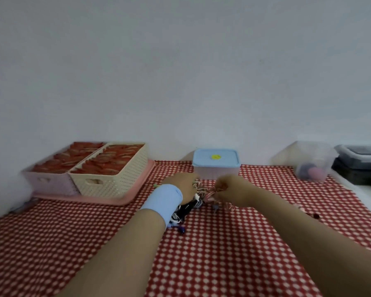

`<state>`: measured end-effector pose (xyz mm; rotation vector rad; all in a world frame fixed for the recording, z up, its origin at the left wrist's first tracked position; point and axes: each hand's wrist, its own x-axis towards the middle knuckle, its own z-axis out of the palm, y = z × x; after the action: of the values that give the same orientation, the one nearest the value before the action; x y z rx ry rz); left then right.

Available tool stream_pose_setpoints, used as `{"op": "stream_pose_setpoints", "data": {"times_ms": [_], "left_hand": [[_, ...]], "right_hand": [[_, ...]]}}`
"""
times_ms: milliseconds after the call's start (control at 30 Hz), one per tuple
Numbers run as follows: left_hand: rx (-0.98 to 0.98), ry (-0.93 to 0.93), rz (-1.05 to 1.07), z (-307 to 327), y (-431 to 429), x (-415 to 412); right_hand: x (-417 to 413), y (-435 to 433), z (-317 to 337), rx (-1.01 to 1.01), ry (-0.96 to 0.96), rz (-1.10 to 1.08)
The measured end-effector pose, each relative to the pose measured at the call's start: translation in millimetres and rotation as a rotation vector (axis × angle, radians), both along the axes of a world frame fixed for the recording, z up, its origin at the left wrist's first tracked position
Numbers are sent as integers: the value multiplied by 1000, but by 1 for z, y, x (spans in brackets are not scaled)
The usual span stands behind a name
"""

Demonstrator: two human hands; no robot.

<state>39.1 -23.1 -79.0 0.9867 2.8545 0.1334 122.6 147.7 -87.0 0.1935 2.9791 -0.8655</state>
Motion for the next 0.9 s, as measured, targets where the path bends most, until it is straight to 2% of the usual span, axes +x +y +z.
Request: {"op": "stream_pose_setpoints", "data": {"times_ms": [67,167,333,600,667,767,833,900], "left_hand": [[88,38,15,1,-5,16],[278,16,24,11,-7,43],[506,-231,13,31,3,73],[764,-326,9,38,19,69],[800,-359,37,34,23,64],[703,-427,58,19,36,49],[424,-466,-24,5,45,42],[114,-409,-123,-9,55,36]], "right_hand": [[16,1,1,-26,81,-63],[34,0,10,-233,170,-128],[56,-2,31,-605,182,-146],[59,15,36,-855,150,-203],[53,21,30,-865,161,-246],[39,32,19,-845,205,-309],[30,38,12,-932,222,-328],[22,43,7,-1051,229,-348]]}}
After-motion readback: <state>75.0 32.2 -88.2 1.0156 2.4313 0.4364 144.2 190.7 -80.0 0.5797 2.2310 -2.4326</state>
